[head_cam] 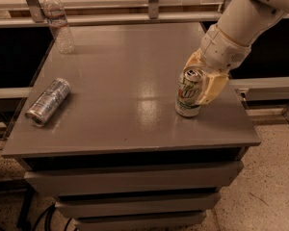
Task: Move 7up can near redbull can
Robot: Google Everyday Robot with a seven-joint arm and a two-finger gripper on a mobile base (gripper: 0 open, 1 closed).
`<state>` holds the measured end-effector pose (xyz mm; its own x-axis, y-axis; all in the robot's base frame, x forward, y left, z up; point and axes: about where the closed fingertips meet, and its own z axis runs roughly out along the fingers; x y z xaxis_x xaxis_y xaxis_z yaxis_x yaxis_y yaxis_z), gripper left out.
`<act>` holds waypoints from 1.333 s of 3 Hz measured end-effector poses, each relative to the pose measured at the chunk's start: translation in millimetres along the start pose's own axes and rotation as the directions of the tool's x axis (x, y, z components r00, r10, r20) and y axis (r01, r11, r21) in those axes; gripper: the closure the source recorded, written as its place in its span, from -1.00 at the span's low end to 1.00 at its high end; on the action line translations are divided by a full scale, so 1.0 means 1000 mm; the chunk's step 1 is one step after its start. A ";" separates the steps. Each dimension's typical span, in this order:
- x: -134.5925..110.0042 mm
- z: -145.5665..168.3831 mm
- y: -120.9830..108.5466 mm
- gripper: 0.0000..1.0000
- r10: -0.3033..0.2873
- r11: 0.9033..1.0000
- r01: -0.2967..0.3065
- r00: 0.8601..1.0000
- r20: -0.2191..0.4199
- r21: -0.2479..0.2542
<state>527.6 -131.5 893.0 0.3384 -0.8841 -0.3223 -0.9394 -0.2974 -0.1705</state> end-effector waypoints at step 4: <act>-0.019 0.002 -0.030 1.00 -0.088 0.996 0.087 0.995 0.040 0.023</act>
Offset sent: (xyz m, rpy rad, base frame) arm -0.0073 -0.0049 0.0076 -0.0044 0.0072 0.0022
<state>549.5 -105.2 902.3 0.4214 -0.8393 -0.3435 -0.9050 -0.3648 -0.2190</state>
